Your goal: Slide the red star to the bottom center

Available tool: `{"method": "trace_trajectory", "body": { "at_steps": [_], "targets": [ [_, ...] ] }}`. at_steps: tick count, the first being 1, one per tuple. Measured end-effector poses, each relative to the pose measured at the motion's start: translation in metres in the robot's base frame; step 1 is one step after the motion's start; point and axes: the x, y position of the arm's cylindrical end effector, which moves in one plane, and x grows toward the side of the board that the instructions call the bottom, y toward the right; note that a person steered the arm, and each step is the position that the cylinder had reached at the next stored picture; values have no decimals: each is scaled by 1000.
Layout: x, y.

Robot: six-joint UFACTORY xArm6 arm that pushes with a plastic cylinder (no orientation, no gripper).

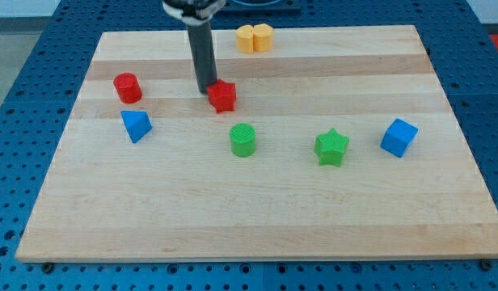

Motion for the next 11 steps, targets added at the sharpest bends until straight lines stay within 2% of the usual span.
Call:
{"method": "trace_trajectory", "body": {
  "at_steps": [1,2,3,4,5,6,7,8,9,11],
  "targets": [
    [20,0],
    [-12,7],
    [-22,45],
    [6,70],
    [34,33],
    [40,18],
    [19,41],
    [2,30],
    [17,-5],
    [124,-19]
  ]
}}
